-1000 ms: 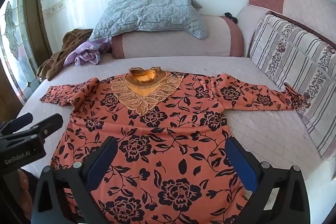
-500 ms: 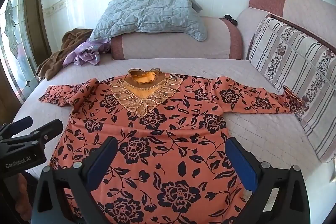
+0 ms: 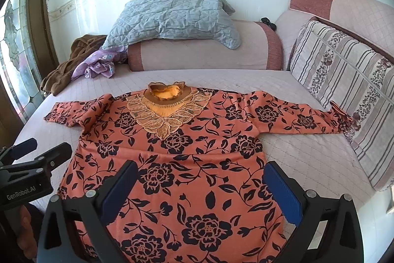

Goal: Fold small clothes

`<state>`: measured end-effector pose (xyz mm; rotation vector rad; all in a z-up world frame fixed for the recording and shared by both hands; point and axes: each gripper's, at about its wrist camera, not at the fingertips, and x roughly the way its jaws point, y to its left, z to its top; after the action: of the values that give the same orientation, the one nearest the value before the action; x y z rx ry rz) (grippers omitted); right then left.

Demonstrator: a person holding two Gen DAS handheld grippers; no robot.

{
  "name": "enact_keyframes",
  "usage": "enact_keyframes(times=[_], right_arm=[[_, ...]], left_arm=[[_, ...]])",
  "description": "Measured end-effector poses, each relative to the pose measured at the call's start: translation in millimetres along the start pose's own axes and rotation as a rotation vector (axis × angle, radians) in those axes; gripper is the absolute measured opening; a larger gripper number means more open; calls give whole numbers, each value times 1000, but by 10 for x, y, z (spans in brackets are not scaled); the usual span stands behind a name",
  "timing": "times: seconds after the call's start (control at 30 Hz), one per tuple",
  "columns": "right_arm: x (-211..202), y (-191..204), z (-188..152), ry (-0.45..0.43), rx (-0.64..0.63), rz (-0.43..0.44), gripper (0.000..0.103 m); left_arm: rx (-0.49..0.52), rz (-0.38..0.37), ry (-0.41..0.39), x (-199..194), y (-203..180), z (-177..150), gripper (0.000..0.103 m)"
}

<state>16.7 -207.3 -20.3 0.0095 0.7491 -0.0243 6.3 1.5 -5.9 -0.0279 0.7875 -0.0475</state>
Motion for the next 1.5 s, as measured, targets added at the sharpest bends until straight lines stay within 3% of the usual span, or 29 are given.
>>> enact_keyframes(times=[1.5], right_arm=[[104,83,20,15,-24,14,103]], left_arm=[[6,4,2,45,10,35,103]])
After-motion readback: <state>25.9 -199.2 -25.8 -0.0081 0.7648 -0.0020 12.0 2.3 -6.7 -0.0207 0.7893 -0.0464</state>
